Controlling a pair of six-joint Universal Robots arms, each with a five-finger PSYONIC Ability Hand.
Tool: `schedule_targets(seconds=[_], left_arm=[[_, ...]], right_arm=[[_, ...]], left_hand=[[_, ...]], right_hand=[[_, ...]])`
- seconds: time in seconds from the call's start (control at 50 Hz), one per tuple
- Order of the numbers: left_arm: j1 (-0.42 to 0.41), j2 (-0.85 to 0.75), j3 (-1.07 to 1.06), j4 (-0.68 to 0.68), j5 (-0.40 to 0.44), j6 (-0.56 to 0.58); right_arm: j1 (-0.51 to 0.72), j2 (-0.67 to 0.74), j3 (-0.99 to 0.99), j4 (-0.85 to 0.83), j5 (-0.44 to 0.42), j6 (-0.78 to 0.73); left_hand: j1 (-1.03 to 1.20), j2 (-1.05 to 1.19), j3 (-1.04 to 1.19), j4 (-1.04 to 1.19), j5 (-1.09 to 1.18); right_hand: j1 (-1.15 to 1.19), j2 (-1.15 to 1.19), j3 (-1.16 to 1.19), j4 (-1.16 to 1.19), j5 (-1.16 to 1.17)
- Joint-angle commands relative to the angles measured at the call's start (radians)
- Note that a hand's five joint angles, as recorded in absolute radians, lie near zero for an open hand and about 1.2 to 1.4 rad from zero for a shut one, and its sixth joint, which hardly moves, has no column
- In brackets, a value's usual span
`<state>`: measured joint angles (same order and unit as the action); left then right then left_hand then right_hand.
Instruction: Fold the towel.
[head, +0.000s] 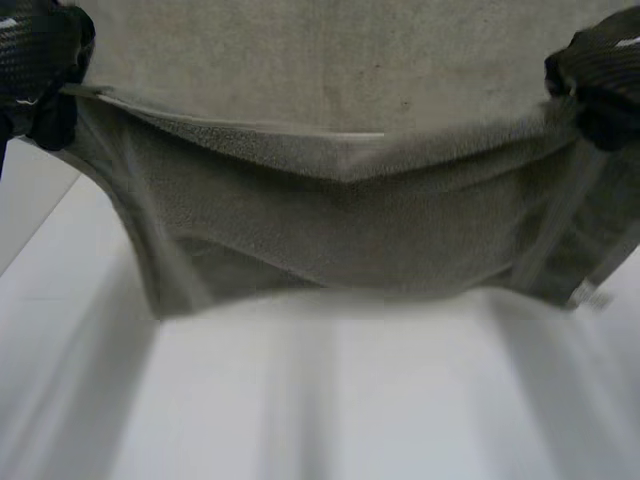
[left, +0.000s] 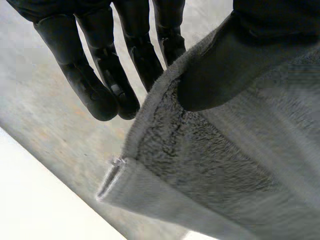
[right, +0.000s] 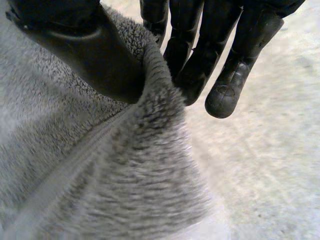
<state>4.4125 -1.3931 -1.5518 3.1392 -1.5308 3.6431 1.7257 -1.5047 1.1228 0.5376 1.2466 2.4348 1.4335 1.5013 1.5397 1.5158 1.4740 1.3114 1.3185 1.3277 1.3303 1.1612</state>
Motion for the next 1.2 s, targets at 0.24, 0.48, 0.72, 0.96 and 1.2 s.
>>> schedule_targets(seconds=[0.24, 0.48, 0.72, 0.96, 1.2], left_arm=[[0.03, -0.542, 0.336, -0.136, 0.041, 0.002], [0.028, -0.606, 0.673, 0.436, -0.069, -0.184], [0.035, -0.592, 0.452, 0.426, -0.037, -0.23], [0.076, -0.649, -0.038, 0.545, 0.049, -0.221], [0.106, -0.588, -0.358, 0.631, 0.1, -0.163]], right_arm=[[0.232, 0.468, -0.331, -0.053, 0.139, -0.151], [0.25, 0.482, -0.408, -0.947, 0.32, 0.085], [0.265, 0.491, -0.302, -0.717, 0.2, 0.073], [0.261, 0.584, 0.009, -0.676, 0.166, -0.045], [0.245, 0.545, 0.334, -0.685, 0.156, -0.05]], left_hand=[[-0.037, -0.105, -0.143, -0.12, -0.252], [-0.037, -0.105, -0.143, -0.12, -0.252], [-0.037, -0.105, -0.143, -0.12, -0.252], [-0.037, -0.105, -0.143, -0.12, -0.252], [-0.037, -0.105, -0.143, -0.12, -0.252]], right_hand=[[0.085, 0.078, 0.069, 0.066, 0.061], [0.085, 0.078, 0.069, 0.066, 0.061], [0.085, 0.078, 0.069, 0.066, 0.061], [0.085, 0.078, 0.069, 0.066, 0.061], [0.085, 0.078, 0.069, 0.066, 0.061]])
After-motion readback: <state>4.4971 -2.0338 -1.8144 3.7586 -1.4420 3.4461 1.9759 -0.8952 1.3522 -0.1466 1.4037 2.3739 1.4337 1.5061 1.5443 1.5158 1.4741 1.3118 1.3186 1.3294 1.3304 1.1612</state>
